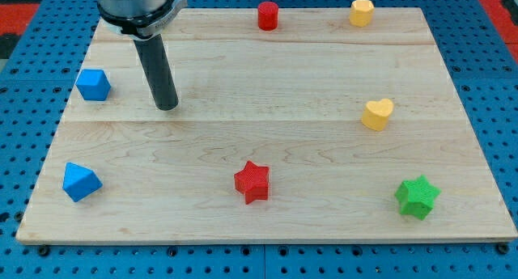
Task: Push the yellow heart to the top right diagonal to the red star
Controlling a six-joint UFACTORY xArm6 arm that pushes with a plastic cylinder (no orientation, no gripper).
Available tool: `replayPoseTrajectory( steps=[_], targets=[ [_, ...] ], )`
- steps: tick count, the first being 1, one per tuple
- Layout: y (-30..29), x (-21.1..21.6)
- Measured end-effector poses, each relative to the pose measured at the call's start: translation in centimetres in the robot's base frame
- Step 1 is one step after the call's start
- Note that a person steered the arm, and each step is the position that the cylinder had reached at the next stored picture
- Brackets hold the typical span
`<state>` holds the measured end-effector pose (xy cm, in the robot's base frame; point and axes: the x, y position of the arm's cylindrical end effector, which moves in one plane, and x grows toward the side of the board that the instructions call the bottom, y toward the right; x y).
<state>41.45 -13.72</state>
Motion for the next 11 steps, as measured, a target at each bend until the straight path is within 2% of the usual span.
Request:
replayPoseTrajectory(
  steps=[4, 5, 6, 8, 10, 11],
  targets=[
    [1.5, -1.6],
    [8.4, -3.8],
    [12.7, -6.3],
    [29.7, -6.9],
    [31.1, 4.4],
    [30.7, 7.6]
  ],
)
